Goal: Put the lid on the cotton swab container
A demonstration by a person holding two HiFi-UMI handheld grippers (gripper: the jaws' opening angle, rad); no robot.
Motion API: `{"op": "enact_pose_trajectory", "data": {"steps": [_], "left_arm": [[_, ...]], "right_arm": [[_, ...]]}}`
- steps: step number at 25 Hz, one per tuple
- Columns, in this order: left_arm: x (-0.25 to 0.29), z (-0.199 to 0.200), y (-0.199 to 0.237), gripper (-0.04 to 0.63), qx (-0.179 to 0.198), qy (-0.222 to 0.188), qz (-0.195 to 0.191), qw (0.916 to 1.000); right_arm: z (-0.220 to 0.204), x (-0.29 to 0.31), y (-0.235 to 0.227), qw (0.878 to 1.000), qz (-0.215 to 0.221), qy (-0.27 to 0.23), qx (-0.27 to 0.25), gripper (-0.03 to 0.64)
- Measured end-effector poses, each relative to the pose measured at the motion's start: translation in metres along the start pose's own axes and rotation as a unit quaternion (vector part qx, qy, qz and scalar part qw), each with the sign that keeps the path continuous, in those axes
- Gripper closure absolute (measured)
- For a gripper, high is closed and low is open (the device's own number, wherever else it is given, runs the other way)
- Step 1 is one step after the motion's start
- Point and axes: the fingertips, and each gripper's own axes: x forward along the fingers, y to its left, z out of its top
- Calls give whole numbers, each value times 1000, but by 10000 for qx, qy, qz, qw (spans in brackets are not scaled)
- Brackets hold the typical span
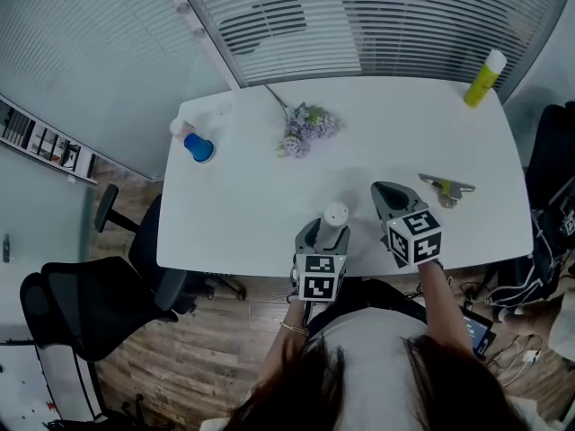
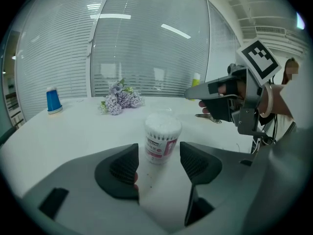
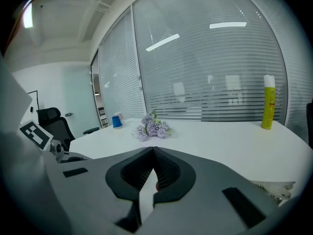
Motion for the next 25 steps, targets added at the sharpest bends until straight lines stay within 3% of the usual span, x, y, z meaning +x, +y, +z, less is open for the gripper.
{"op": "enact_pose_trajectory", "data": {"steps": [7,25], "left_arm": [[15,-11,-2,305,-45,126,31,9999],[33,-12,0,327,474,332,389,9976]], "right_arm": [[-22,20,-7,9992,121,371,103,589],[-44,59,-3,9922,723,902,460,589]]}}
